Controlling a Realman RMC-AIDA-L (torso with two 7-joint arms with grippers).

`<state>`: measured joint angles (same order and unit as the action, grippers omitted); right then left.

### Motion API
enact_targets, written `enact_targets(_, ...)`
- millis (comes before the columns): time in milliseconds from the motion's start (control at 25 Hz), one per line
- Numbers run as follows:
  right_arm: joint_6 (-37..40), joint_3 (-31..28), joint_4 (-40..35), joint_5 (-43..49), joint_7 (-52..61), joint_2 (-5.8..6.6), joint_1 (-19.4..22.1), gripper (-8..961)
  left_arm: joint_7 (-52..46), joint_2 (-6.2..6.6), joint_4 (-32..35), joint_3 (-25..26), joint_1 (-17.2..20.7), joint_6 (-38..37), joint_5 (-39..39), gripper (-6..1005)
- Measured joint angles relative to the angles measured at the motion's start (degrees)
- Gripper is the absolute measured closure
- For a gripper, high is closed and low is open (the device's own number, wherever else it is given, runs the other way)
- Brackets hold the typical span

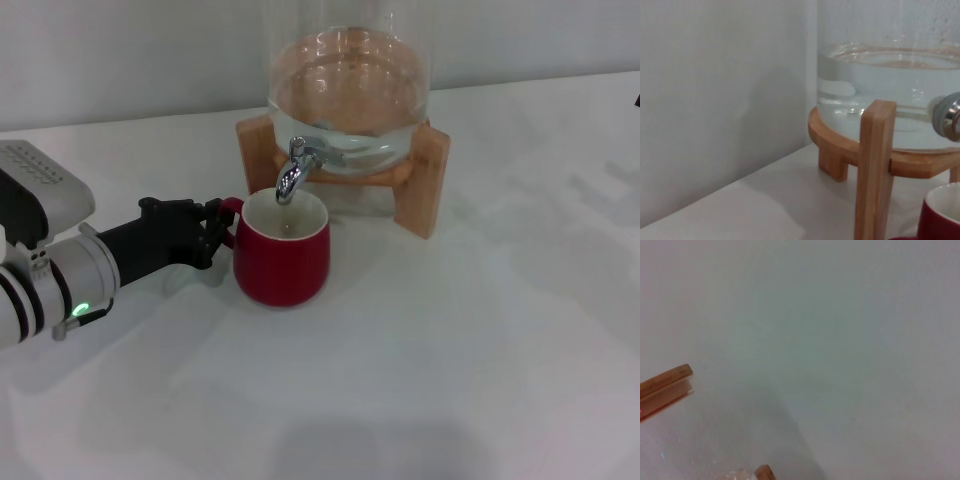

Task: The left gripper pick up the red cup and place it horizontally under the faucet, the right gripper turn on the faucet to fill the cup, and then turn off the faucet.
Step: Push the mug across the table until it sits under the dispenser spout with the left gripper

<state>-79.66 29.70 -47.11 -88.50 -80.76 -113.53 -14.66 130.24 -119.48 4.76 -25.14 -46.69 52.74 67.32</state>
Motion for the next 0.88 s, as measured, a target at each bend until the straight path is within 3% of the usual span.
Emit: enact_targets(880, 0.3, 0.0, 0.26, -0.01, -0.1, 0.02, -0.11, 188, -1.4, -0.05, -0.53, -0.27, -0.19, -1.67, -1.43, 883)
